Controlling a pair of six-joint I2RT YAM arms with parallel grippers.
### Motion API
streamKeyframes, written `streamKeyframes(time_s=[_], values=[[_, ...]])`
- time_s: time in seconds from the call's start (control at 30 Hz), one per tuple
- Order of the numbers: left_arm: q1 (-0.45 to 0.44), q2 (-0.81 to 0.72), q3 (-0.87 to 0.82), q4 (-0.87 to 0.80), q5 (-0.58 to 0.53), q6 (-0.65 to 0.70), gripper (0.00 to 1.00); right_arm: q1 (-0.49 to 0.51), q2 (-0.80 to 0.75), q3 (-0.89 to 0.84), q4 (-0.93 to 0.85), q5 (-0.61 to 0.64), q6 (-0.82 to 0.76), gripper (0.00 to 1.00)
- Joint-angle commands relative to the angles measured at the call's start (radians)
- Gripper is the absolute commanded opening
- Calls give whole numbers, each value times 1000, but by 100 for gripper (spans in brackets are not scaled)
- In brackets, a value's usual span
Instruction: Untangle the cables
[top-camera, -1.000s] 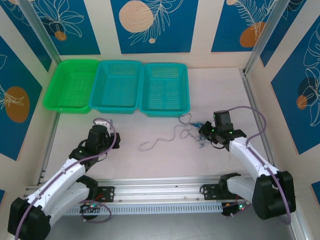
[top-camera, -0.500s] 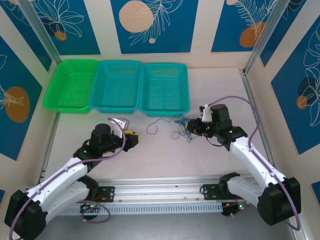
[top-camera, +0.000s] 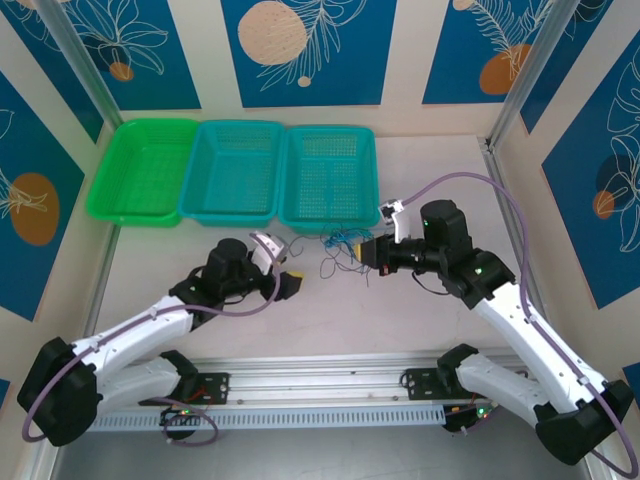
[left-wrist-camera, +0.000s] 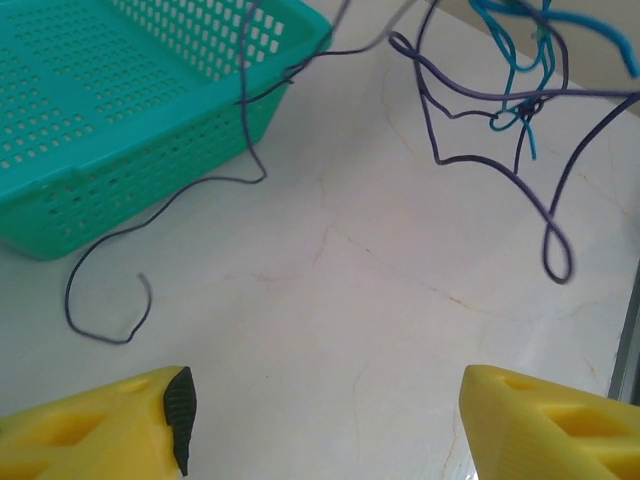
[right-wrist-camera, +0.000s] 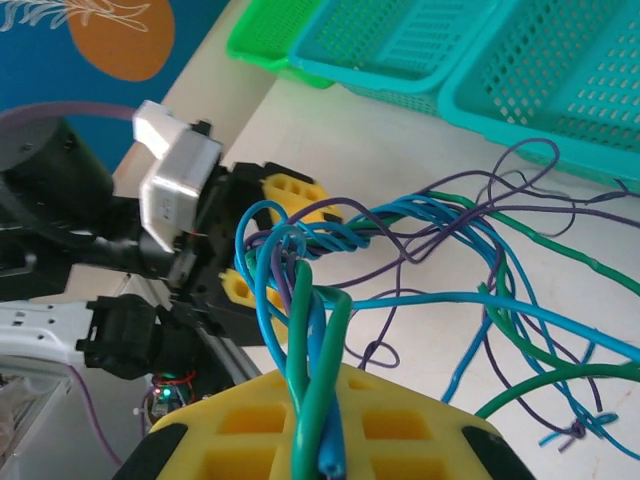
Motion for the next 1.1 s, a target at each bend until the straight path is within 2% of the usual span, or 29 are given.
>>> streamKeyframes(time_s=[0.0, 0.13, 0.23, 0.43, 0.57, 0.63, 0.7, 0.77, 0.97, 1.0, 1.07], values=[[-39, 40, 22, 87, 9, 36, 73, 11, -27, 40, -9, -65, -35, 0], [-72, 114, 52, 139, -40, -1, 76, 24, -32, 55, 0, -97, -51, 0], [-85, 165, 92, 128, -128, -5, 85, 32, -32, 60, -1, -130, -57, 0], [-84, 228, 124, 192, -224, 4, 100, 68, -44, 63, 12, -197, -60, 0], [-84, 267, 180, 157, -294, 6, 98, 87, -56, 64, 24, -211, -60, 0], [-84, 276, 184, 170, -305, 2, 89, 90, -58, 65, 29, -220, -62, 0], [-84, 278, 186, 180, -313, -9, 73, 91, -65, 65, 23, -203, -68, 0], [-83, 274, 190, 165, -305, -22, 52, 90, -73, 64, -3, -90, -67, 0], [-84, 226, 163, 102, -337, -71, 8, 49, -113, 14, -41, 185, -20, 0], [-82, 215, 159, 79, -354, -80, 2, 40, -118, 7, -48, 230, -9, 0], [-79, 186, 145, 36, -390, -95, 0, 13, -127, -6, -80, 364, 30, 0]])
